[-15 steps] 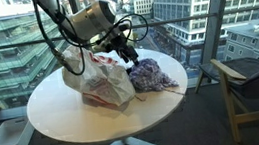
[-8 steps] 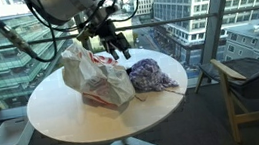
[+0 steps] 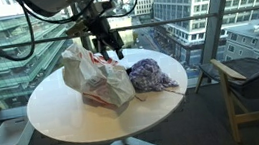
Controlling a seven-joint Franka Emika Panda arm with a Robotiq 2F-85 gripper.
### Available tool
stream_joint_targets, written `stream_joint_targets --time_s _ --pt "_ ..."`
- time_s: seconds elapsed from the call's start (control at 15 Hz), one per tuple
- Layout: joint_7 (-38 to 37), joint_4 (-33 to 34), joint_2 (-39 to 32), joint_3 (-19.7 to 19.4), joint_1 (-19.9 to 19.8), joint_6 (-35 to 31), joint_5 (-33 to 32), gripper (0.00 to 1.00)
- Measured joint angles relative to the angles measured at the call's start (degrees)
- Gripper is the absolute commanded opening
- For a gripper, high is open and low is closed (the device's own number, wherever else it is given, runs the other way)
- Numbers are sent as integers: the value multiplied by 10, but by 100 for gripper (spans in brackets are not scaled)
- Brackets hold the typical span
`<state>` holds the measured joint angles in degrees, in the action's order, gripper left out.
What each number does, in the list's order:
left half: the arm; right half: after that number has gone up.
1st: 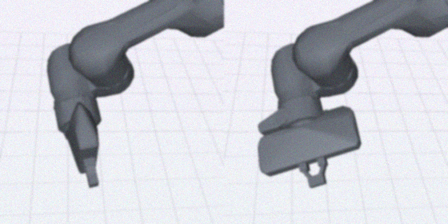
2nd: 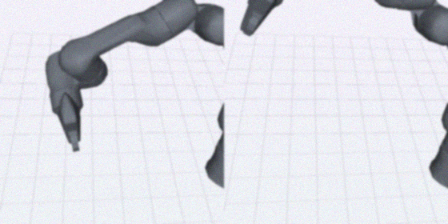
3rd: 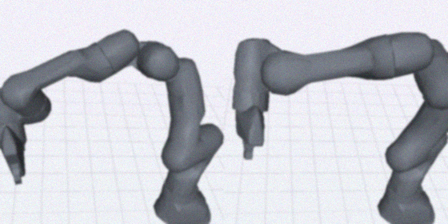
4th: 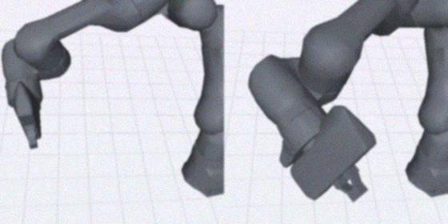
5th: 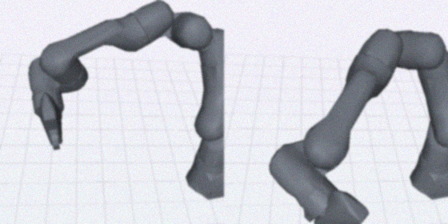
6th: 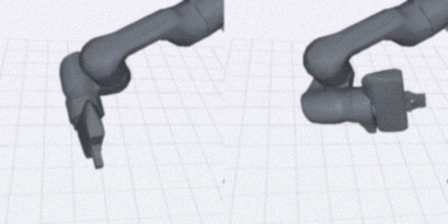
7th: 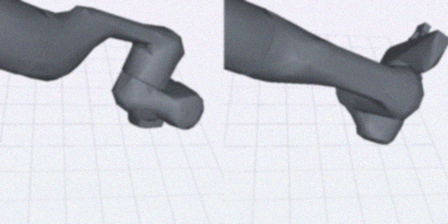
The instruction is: Remove the purple and blue shirts and the brown object from the plastic
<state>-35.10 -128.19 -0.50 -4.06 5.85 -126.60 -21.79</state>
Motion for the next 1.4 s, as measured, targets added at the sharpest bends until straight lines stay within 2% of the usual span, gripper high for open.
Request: stream_joint_targets --time_s 0.6,0.8,1.13,1.4 --pt "-5 -13 -14 11 -15 -1 11 100" --pt "6 -43 -30 20 -17 -11 80 100" --pt "55 -100 -95 50 -15 -155 217 100" --pt "121 -103 -137 85 -13 -198 315 100"
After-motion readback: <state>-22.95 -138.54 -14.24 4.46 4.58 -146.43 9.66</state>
